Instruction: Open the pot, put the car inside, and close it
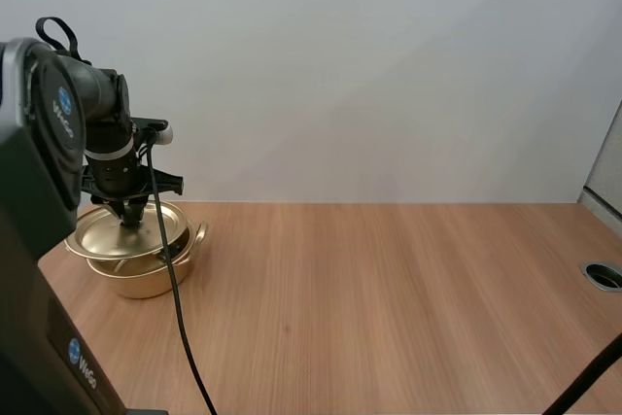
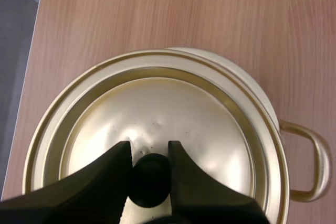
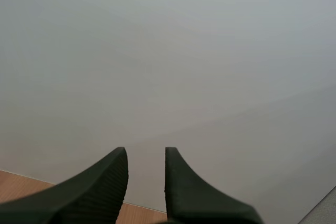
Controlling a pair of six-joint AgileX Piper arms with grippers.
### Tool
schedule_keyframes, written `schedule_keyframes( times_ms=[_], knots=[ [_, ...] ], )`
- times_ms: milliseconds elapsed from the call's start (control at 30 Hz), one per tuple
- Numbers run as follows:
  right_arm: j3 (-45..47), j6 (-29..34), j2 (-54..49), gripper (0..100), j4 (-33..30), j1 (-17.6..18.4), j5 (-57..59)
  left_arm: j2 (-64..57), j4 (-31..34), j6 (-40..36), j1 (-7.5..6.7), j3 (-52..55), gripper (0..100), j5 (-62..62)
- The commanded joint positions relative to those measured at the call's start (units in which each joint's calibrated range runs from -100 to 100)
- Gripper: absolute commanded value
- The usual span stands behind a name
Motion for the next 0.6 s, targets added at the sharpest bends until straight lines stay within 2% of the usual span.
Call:
schedule_keyframes(
  times_ms=[0,167,333,567],
  knots=[
    [0.0,0.0,0.0,43,0.0,0.0,0.0,-1.1,-0.6,0.0,0.05,-0.1,14,-0.2],
    [0.0,0.0,0.0,43,0.0,0.0,0.0,-1.6,-1.5,0.0,0.05,-0.1,6,0.2],
    [0.0,0.0,0.0,43,0.0,0.0,0.0,-1.6,-5.5,0.0,0.05,-0.1,0,0.0],
    [0.0,0.0,0.0,43,0.0,0.0,0.0,-1.5,-7.9,0.0,0.05,-0.1,0,-2.5]
  ],
)
